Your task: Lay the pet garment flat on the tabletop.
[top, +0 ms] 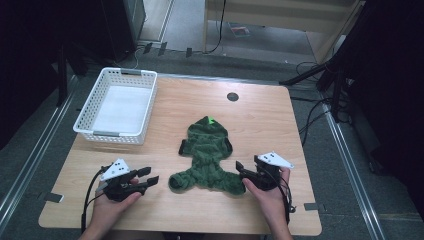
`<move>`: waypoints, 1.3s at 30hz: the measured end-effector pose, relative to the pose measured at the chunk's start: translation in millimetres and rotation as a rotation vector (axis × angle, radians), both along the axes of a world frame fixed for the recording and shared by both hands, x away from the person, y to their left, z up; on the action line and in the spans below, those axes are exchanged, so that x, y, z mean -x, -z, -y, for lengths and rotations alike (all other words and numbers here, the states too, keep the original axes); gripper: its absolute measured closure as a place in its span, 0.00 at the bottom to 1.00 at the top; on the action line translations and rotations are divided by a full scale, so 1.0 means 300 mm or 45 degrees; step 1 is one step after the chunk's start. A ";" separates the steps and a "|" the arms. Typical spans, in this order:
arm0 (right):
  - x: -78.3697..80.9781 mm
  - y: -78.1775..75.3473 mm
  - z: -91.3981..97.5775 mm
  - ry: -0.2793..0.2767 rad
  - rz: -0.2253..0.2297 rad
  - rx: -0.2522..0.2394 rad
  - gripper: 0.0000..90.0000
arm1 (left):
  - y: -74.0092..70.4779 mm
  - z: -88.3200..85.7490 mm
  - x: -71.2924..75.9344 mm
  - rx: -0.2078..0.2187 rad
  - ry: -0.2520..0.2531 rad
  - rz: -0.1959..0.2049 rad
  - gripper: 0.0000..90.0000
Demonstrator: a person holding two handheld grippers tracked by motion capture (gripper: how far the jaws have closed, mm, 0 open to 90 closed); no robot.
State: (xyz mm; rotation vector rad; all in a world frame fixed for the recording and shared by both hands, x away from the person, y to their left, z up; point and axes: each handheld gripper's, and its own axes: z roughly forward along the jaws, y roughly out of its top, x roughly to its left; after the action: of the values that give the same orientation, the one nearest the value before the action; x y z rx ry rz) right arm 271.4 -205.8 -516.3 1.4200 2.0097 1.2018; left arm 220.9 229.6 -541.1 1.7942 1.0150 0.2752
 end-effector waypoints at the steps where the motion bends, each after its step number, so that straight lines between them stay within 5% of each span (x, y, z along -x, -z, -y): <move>1: 0.004 0.004 0.014 0.012 0.001 -0.006 0.27 | -0.001 -0.019 0.001 0.003 -0.021 0.003 0.52; 6: 0.030 0.022 0.084 0.104 0.004 -0.020 0.27 | -0.005 -0.125 0.014 0.015 -0.144 0.038 0.46; 15: 0.092 0.064 0.194 0.126 -0.020 0.013 0.14 | -0.015 -0.302 0.043 0.042 -0.304 0.054 0.40; 22: 0.130 0.083 0.278 0.146 -0.044 -0.020 0.00 | -0.018 -0.400 0.042 0.041 -0.426 0.030 0.19; 29: 0.164 0.084 0.348 0.194 -0.027 -0.053 0.00 | -0.010 -0.474 0.039 0.064 -0.440 0.036 0.12; 35: 0.179 0.094 0.390 0.220 -0.016 -0.017 0.00 | 0.003 -0.518 0.041 0.058 -0.487 0.036 0.11; 39: 0.180 0.104 0.421 0.241 -0.015 -0.042 0.00 | 0.013 -0.539 0.039 0.016 -0.523 0.020 0.11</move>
State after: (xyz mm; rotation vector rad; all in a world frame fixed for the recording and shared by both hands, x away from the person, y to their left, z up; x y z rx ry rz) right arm 217.3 -332.0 -547.6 1.5962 1.8235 1.1510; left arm 209.2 391.4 -545.2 1.5569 1.3672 0.5326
